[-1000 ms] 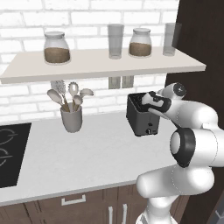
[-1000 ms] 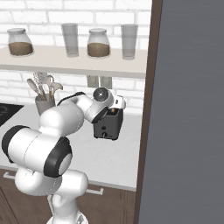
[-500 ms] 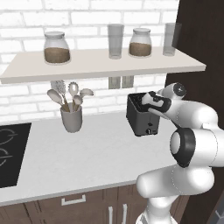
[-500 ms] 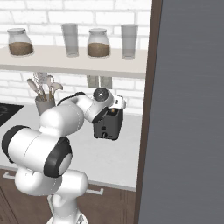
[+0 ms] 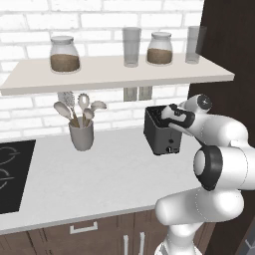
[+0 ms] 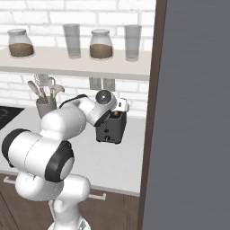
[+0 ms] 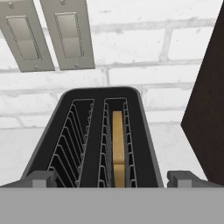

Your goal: Start the toaster. Once the lever pops up, take the bread to the plate on the dining counter.

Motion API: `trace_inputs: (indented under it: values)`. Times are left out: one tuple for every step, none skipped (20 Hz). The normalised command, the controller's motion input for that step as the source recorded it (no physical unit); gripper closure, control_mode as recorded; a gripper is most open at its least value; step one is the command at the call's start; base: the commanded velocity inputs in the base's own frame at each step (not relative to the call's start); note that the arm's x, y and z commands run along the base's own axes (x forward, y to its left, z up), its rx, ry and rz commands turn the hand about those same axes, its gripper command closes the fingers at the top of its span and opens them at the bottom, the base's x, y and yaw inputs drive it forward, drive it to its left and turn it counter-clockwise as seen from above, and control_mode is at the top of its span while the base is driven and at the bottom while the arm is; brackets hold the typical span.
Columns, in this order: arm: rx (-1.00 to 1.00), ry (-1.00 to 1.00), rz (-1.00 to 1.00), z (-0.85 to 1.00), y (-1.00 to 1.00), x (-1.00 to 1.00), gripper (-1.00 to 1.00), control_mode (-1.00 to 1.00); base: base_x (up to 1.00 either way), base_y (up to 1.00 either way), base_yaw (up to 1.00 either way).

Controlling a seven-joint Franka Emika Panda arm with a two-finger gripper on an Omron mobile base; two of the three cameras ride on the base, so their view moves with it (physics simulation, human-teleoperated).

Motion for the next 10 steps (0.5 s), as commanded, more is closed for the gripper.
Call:
trace_inputs:
  values:
    - [0.0, 0.0, 0.0, 0.0, 0.0, 0.0, -1.0, -1.0, 0.0, 0.0, 0.0]
    - [0.0, 0.0, 0.0, 0.0, 0.0, 0.0, -1.0, -1.0, 0.0, 0.0, 0.0]
    - [0.0, 0.0, 0.0, 0.0, 0.0, 0.0, -1.0, -1.0, 0.0, 0.0, 0.0]
    - [0.0, 0.0, 0.0, 0.0, 0.0, 0.0, -1.0, -1.0, 0.0, 0.0, 0.0]
    - [0.0, 0.0, 0.0, 0.0, 0.0, 0.0, -1.0, -1.0, 0.0, 0.0, 0.0]
    - [0.0, 0.0, 0.0, 0.0, 0.0, 0.0, -1.0, -1.0, 0.0, 0.0, 0.0]
    - [0.0, 0.0, 0.0, 0.0, 0.0, 0.0, -1.0, -1.0, 0.0, 0.0, 0.0]
    - [0.0, 0.0, 0.0, 0.0, 0.0, 0.0, -1.0, -1.0, 0.0, 0.0, 0.0]
    - [0.0, 0.0, 0.0, 0.0, 0.0, 0.0, -1.0, -1.0, 0.0, 0.0, 0.0]
    - [0.0, 0.0, 0.0, 0.0, 0.0, 0.0, -1.0, -1.0, 0.0, 0.0, 0.0]
